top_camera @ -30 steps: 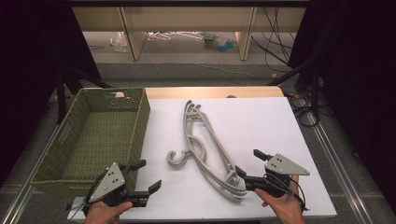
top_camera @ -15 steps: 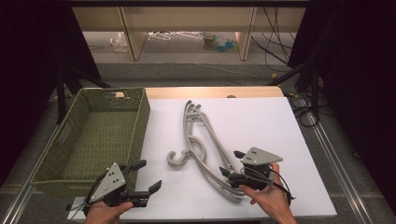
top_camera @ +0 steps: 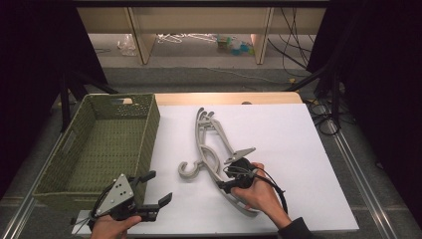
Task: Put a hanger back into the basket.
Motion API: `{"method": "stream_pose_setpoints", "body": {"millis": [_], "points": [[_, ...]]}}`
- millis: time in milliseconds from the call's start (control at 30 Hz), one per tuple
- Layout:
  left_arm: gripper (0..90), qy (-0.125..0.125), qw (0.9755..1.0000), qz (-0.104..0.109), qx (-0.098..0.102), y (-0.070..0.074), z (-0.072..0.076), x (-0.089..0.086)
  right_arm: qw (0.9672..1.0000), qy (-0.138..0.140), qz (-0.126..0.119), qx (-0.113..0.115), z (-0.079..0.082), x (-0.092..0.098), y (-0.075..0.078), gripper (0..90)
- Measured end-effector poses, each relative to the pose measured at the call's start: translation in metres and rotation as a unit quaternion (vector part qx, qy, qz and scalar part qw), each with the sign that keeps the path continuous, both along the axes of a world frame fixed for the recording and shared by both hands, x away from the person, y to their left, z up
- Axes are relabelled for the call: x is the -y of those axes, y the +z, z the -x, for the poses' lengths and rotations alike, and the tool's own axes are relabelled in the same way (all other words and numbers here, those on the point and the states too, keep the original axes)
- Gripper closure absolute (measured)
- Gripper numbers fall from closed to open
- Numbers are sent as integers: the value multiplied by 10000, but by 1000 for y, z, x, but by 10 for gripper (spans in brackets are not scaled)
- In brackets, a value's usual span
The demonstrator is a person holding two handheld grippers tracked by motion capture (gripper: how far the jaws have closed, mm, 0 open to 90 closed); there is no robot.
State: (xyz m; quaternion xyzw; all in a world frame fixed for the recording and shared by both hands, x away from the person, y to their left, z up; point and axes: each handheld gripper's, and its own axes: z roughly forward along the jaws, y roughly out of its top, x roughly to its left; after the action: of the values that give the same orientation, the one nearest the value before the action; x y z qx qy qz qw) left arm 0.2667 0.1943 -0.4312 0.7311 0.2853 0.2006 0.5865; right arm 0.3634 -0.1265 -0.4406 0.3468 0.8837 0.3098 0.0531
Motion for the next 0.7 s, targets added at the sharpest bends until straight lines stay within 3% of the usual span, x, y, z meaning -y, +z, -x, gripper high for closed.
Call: {"method": "stream_pose_setpoints", "body": {"millis": [233, 300, 533, 567, 700], "points": [[163, -39, 10000, -29, 26, 0, 0, 0, 9990, 12, 257, -377, -13, -12, -9, 579], [163, 33, 10000, 48, -57, 0, 1, 1, 9987, 21, 304, -416, -16, -14, -11, 591], [164, -8, 9999, 108, -36, 0, 1, 2, 9977, -23, 312, -609, -23, -16, -17, 658], [164, -21, 10000, 10, 3, 1, 1, 1, 9971, 47, 241, -720, -25, -17, -18, 721], [164, 7, 9999, 101, -54, 0, 1, 1, 9975, 72, 291, -639, -24, -18, -14, 787]]}}
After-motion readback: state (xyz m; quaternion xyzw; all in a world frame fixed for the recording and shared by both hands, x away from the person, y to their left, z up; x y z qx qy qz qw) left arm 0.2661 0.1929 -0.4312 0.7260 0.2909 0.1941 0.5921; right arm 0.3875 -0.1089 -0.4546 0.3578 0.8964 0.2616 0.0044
